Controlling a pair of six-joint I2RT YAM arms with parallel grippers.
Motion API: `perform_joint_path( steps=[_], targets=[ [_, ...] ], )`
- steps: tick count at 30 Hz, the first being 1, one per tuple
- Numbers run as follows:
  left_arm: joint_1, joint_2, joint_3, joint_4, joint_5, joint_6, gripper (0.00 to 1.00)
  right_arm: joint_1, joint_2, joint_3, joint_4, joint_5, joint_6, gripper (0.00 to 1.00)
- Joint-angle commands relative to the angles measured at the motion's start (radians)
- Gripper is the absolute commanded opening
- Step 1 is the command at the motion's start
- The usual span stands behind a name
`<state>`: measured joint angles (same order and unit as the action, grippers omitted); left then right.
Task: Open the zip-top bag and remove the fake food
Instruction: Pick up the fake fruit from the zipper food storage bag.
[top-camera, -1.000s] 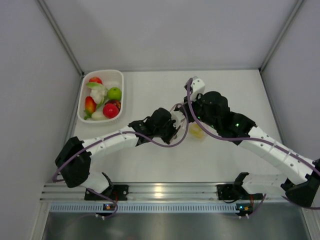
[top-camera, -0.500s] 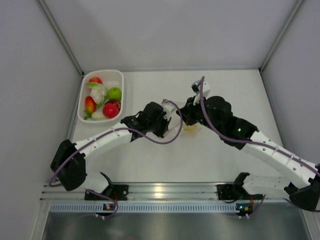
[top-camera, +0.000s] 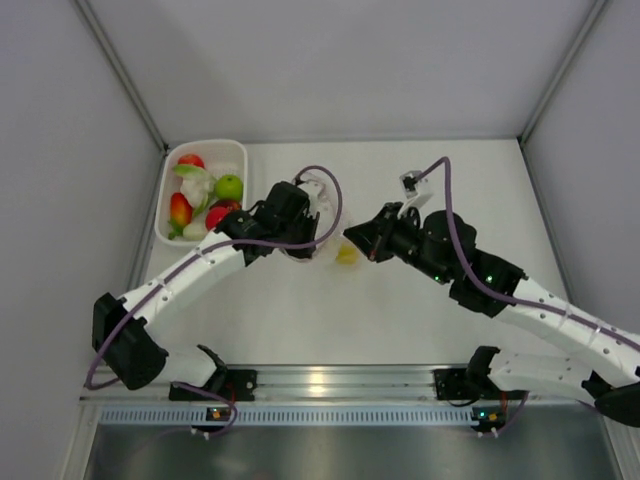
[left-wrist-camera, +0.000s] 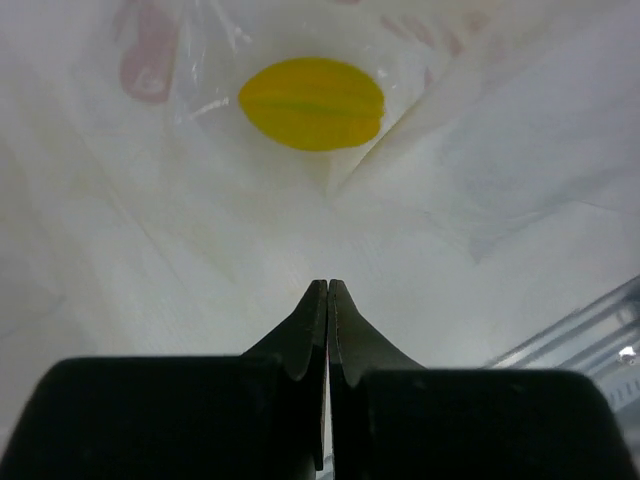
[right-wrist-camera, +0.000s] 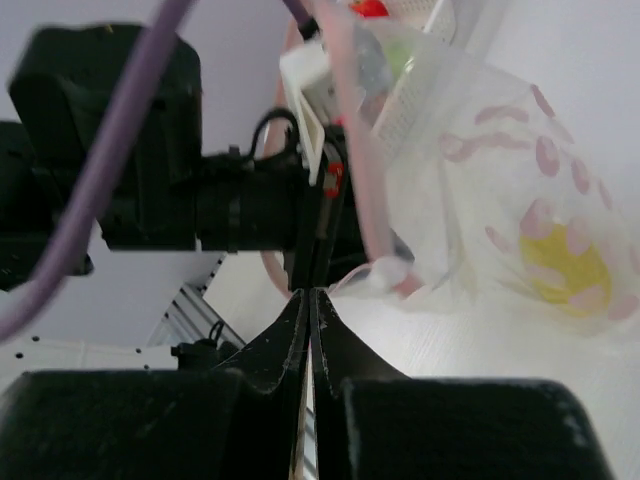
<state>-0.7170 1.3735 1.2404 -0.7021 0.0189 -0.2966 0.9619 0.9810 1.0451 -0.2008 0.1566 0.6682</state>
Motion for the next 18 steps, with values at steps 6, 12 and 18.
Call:
perform_joint_path(
  steps=[6, 12, 18],
  targets=[
    [0.022, 0.018, 0.056, -0.034, -0.040, -0.085, 0.00, 0.090, 0.133, 0.019, 0.034, 0.142, -0.090, 0.04],
    [0.022, 0.045, 0.050, -0.033, -0.059, -0.102, 0.00, 0.092, 0.203, 0.067, 0.052, 0.299, -0.251, 0.30],
    [0.024, 0.044, 0.064, -0.034, -0.068, -0.095, 0.00, 0.075, 0.252, 0.157, 0.023, 0.351, -0.369, 0.45]
  ],
)
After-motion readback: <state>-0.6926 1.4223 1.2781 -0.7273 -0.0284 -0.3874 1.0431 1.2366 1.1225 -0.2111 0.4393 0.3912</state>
